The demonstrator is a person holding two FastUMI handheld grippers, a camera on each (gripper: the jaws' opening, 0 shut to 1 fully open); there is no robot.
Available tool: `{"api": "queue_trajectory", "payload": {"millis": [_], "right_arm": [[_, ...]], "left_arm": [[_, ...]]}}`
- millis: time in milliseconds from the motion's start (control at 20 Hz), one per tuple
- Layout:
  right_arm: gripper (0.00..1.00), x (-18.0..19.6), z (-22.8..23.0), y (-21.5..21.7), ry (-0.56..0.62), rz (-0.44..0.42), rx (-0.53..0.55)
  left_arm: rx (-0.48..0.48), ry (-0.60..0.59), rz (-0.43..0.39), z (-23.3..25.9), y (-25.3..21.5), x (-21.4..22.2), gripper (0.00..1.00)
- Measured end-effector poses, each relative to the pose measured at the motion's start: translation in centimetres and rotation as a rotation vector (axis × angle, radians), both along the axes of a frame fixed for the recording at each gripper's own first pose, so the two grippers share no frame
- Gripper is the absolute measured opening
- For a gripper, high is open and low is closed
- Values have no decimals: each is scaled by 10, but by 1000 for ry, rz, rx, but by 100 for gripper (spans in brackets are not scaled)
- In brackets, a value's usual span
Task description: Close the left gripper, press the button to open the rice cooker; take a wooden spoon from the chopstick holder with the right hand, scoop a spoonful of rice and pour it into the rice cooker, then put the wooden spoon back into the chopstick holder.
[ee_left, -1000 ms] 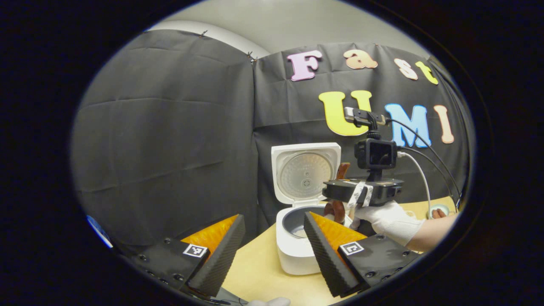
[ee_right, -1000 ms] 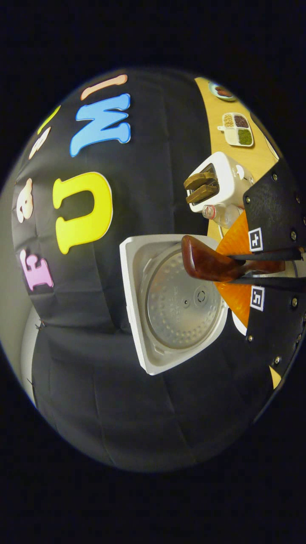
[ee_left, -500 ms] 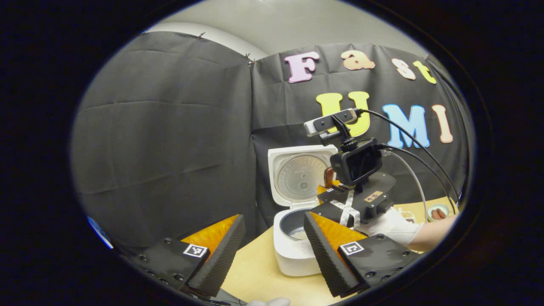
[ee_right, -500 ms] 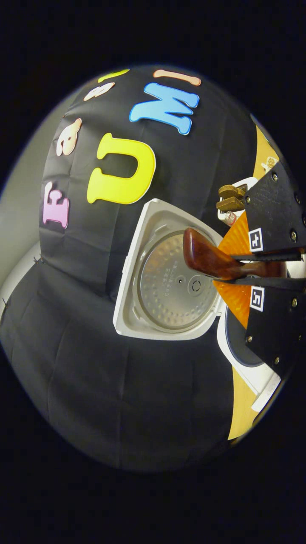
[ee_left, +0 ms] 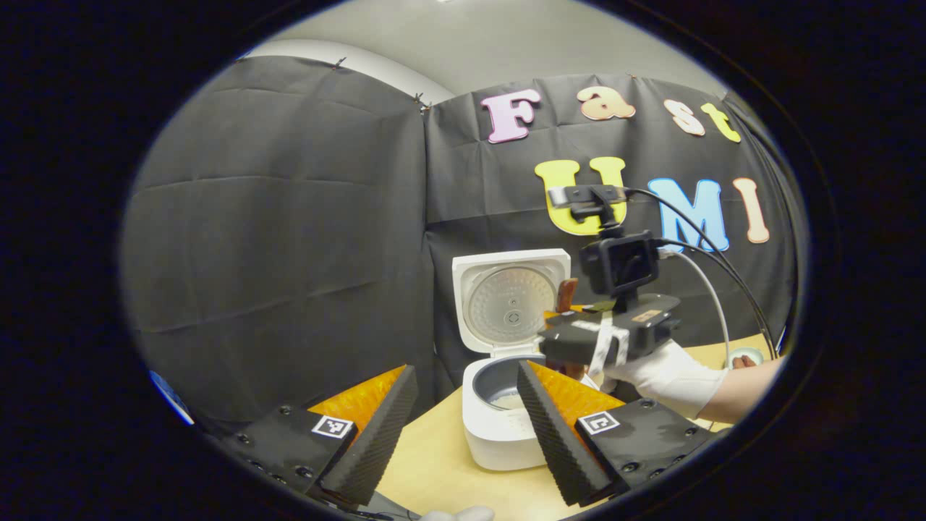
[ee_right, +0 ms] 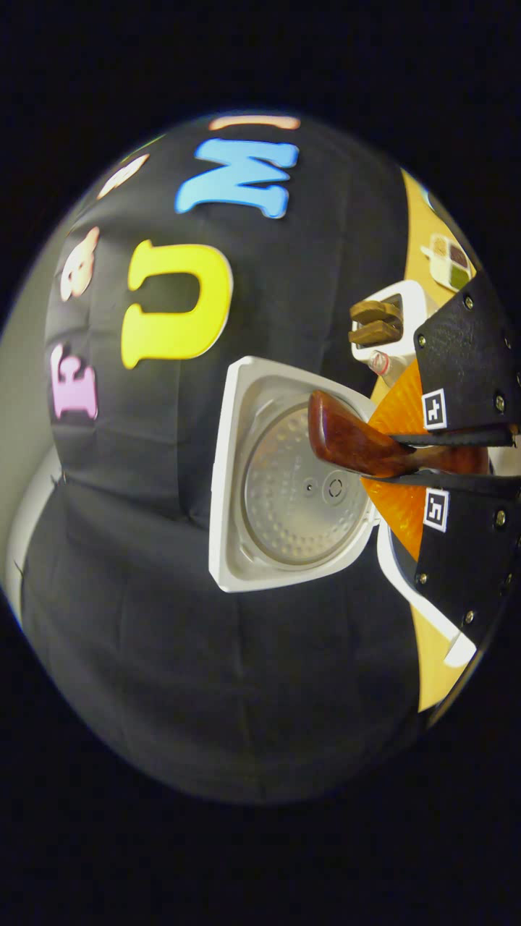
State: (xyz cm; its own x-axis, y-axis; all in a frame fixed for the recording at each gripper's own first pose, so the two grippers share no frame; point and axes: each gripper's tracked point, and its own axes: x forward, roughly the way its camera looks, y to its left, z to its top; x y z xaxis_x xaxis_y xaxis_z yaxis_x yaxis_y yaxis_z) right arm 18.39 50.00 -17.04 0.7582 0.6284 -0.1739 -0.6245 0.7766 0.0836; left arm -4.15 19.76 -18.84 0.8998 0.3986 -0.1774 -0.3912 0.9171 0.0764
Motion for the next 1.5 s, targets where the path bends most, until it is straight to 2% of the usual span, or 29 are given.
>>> {"api": "queue_trajectory", "payload": {"millis": [50,100,200,350,500,900,1500], "right_arm": [[15,-3,8,-3,63,-7,79],[15,-2,17,-8,108,-22,144],[15,-2,35,-22,183,-45,261],[15,7,57,-49,257,-108,389],[15,18,71,-87,240,-166,414],[15,25,66,-193,225,-308,445],[15,17,20,-463,196,-676,456]], "left_arm": [[2,-5,-2,1,-1,-1,100],[6,-6,-4,1,-1,-2,97],[11,-8,-11,5,-3,-1,99],[0,-15,-23,11,-10,-2,99],[9,-25,-43,17,-19,-4,99],[32,-43,-145,38,-73,4,99],[31,-47,-257,49,-153,10,99]]}}
